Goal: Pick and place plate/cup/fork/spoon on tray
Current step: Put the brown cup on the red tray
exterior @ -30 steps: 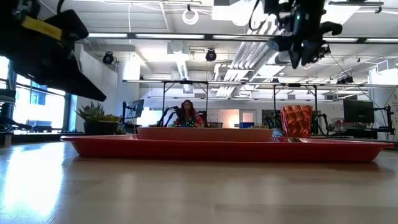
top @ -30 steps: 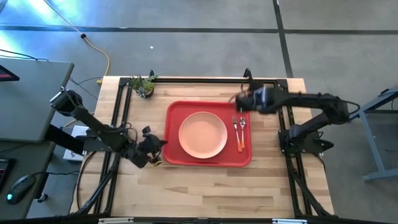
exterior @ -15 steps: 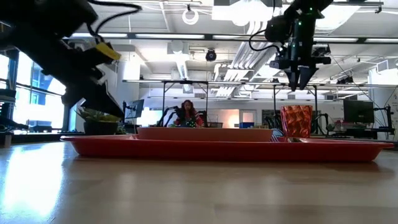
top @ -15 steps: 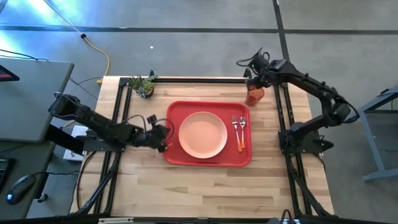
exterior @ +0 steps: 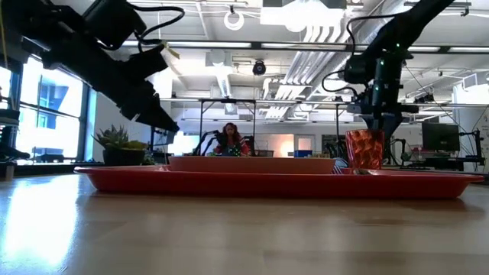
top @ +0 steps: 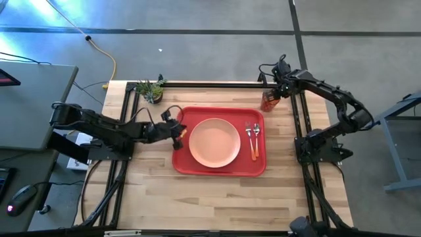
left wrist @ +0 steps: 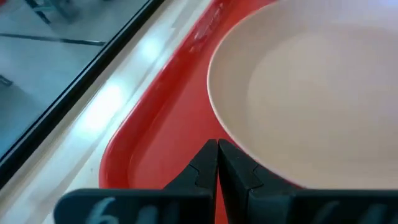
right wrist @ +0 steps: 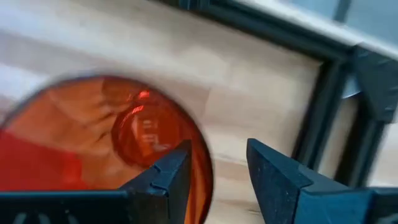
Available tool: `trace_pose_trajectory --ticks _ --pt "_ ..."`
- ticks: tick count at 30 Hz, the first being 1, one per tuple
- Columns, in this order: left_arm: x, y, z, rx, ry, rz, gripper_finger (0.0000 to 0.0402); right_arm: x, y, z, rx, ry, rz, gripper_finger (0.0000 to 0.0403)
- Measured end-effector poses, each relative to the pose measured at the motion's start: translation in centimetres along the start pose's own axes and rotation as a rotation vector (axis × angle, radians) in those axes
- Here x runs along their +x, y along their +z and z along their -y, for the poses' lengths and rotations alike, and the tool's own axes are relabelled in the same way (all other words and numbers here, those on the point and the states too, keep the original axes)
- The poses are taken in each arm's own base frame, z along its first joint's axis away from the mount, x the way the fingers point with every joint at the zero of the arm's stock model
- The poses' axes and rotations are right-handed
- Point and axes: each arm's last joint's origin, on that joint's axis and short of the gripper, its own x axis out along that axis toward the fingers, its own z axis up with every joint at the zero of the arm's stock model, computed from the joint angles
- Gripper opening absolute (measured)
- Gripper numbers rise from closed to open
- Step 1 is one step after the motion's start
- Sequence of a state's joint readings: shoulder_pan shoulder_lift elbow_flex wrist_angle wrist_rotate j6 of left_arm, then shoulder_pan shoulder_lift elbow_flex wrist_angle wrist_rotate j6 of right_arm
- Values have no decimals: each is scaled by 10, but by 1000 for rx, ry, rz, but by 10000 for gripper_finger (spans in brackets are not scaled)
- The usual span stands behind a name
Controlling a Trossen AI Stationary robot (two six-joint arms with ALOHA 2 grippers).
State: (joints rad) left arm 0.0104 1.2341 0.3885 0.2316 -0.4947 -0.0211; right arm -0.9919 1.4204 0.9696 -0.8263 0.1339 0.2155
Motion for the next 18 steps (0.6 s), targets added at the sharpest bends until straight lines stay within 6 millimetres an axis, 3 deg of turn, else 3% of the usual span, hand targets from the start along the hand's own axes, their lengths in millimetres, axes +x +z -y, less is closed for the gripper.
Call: trace_pose_trajectory --ticks 5,12,18 --pt "7 0 -15 30 32 -11 3 8 -5 3 -33 17 -12 128" --pt "26 -6 -47 75 148 -71 3 7 5 1 -46 -17 99 13" --pt "46 -3 -76 -22 154 54 3 5 16 -8 -67 45 220 14"
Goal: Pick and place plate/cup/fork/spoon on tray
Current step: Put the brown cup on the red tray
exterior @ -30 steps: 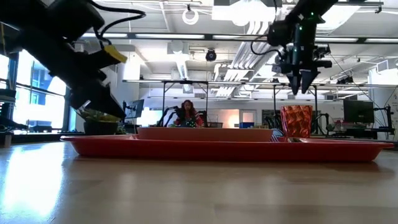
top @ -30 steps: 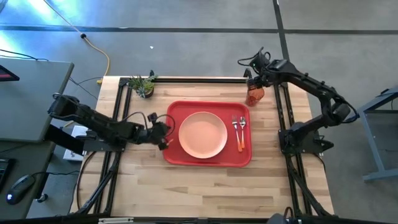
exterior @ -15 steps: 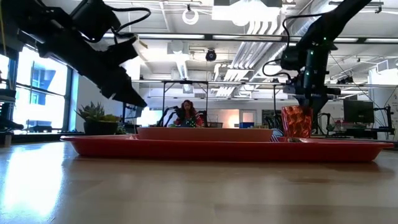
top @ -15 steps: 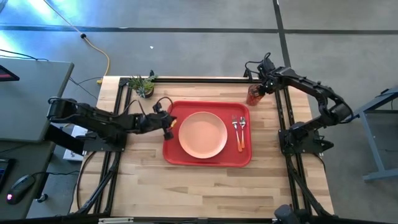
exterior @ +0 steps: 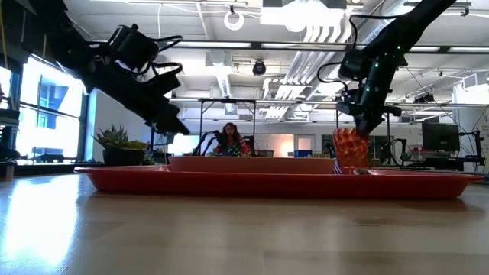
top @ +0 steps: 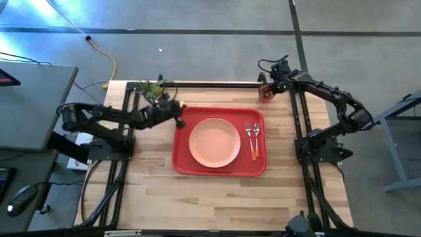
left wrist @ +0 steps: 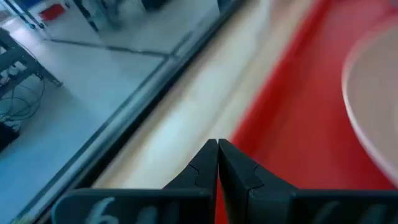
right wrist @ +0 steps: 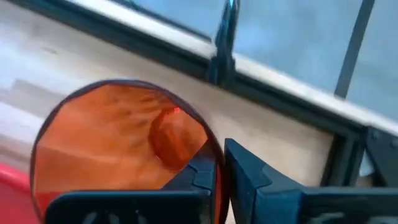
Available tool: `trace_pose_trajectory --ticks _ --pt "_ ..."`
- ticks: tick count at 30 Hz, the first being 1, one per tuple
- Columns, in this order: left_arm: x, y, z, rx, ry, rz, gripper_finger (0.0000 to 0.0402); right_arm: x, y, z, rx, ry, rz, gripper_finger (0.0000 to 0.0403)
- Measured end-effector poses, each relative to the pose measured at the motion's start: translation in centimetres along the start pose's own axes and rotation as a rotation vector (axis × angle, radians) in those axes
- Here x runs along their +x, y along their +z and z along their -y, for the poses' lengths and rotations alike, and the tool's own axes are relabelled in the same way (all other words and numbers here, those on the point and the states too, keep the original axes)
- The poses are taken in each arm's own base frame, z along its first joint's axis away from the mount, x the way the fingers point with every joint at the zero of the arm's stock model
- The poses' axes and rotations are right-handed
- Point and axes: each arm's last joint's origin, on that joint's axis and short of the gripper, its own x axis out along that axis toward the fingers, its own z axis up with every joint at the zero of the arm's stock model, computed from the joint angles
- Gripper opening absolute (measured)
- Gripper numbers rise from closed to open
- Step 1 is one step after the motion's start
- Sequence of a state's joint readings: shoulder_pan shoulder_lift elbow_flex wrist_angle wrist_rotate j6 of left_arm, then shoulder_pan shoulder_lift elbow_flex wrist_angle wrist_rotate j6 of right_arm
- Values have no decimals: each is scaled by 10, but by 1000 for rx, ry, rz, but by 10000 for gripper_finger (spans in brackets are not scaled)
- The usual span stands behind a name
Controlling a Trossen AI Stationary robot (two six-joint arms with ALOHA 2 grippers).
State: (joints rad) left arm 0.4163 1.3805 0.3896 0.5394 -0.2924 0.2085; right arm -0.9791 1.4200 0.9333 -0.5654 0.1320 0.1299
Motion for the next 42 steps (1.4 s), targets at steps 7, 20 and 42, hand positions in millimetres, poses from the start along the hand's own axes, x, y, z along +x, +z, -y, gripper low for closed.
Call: trace_pose_trajectory --ticks 7,20,42 --pt "18 33 -16 -10 -28 125 40 -4 -2 -25 -75 53 23 5" --pt "31 106 -21 -60 -62 331 166 -52 8 -133 -97 46 655 2" --pt "-5 125 56 160 34 390 227 -97 -44 -198 -271 50 794 0"
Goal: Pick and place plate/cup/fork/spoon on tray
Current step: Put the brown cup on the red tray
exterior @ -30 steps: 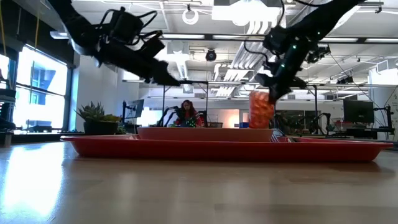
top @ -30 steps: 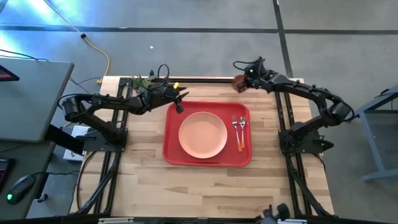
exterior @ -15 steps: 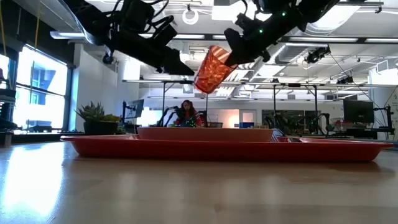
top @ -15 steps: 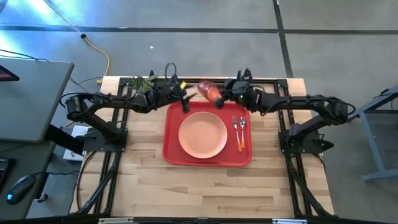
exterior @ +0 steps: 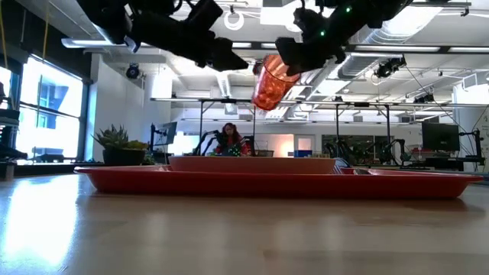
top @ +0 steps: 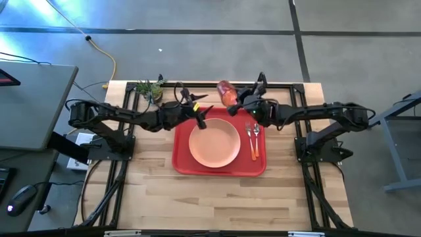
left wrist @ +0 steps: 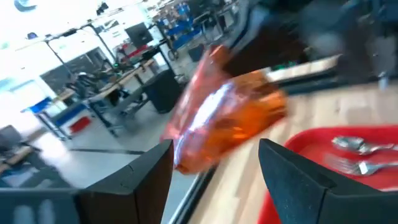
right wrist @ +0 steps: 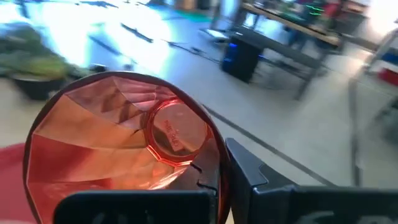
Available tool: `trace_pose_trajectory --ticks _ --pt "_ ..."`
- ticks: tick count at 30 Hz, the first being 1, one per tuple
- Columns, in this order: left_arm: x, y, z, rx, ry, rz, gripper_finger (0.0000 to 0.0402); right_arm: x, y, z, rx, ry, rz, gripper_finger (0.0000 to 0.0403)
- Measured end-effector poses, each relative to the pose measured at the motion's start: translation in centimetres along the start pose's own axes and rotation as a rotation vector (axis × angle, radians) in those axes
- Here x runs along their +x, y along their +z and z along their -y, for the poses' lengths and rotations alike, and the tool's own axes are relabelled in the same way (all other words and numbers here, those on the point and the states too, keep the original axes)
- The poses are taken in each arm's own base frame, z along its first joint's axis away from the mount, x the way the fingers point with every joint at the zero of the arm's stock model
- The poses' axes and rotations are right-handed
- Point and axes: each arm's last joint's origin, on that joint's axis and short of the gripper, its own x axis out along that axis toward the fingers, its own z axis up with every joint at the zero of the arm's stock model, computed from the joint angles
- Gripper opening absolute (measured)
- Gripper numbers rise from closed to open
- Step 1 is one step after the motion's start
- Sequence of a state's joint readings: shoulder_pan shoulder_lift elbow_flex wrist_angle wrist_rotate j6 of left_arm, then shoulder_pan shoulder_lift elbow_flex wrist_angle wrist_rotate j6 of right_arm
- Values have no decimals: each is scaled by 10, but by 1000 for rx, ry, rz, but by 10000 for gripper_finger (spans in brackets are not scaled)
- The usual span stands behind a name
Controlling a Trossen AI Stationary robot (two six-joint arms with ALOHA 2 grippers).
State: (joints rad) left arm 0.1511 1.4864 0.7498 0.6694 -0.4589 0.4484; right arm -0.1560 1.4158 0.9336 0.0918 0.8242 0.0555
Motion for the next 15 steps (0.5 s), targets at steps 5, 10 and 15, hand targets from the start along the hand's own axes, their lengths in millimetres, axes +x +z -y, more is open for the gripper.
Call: trace_pose_trajectory --ticks 5,10,15 --pt "3 -15 -3 134 -28 -125 227 -15 3 -17 -35 234 30 0" --pt "2 -27 1 149 -201 -176 228 -16 14 -14 -8 320 -51 0" --pt "0 -24 8 164 -249 -146 248 -9 30 2 53 371 -173 0"
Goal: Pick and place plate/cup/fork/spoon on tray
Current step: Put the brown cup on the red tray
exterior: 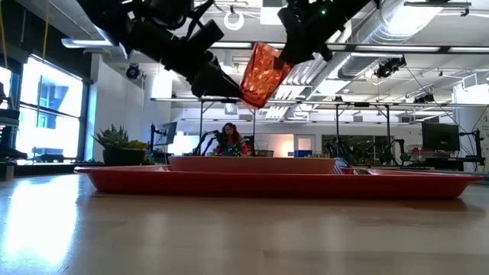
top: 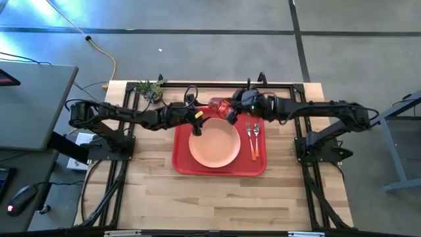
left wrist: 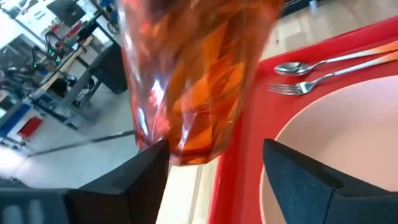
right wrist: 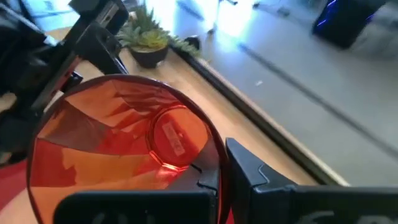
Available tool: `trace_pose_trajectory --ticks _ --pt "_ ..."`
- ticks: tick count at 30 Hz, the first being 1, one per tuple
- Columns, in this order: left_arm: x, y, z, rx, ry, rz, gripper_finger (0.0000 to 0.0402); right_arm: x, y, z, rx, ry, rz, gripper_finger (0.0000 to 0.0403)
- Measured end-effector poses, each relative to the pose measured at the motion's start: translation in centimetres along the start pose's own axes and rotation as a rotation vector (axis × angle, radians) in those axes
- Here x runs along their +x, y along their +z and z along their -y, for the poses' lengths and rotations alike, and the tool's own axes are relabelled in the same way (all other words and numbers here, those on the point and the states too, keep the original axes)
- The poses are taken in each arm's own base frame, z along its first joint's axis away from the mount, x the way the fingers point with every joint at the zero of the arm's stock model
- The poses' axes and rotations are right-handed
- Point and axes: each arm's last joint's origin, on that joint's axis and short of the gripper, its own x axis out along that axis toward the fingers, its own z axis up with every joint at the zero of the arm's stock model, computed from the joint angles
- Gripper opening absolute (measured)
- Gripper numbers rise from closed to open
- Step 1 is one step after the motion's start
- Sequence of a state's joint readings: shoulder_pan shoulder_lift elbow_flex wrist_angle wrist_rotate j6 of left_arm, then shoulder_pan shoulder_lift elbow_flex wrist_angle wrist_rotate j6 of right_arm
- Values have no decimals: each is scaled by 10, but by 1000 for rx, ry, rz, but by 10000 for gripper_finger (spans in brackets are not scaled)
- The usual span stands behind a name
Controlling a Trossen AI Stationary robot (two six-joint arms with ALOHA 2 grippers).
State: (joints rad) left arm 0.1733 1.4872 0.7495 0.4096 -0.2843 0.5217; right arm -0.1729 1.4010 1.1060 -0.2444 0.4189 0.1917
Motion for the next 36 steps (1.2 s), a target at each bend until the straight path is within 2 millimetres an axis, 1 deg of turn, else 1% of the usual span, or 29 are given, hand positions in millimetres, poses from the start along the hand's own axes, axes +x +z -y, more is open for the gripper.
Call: trace_pose_trajectory --ticks 5,9,10,13,17,19,23,26,29,33,36 --pt "-1 4 1 -9 26 34 296 4 10 15 53 114 -18 0" --pt "-2 12 -3 -27 97 88 331 9 10 27 100 161 -47 0" --pt "-3 16 -5 -31 111 110 340 11 10 28 105 206 -60 0" --pt "-2 19 -5 -28 109 107 364 15 10 32 115 297 -75 0" --pt "-2 27 -8 -42 108 111 394 17 13 36 128 328 -52 0" --pt "-1 30 -9 -76 83 92 398 18 14 38 133 347 -50 0" --pt "2 35 -18 -153 37 94 400 22 18 42 145 424 -15 0" --pt "4 36 -25 -185 20 97 400 27 17 39 144 473 -21 0" --pt "6 33 -29 -196 -18 103 400 33 13 38 149 464 -43 0" --pt "7 31 -27 -173 -82 111 400 41 8 36 151 449 -73 0" --pt "6 32 -25 -138 -79 104 400 43 7 35 159 379 -64 0"
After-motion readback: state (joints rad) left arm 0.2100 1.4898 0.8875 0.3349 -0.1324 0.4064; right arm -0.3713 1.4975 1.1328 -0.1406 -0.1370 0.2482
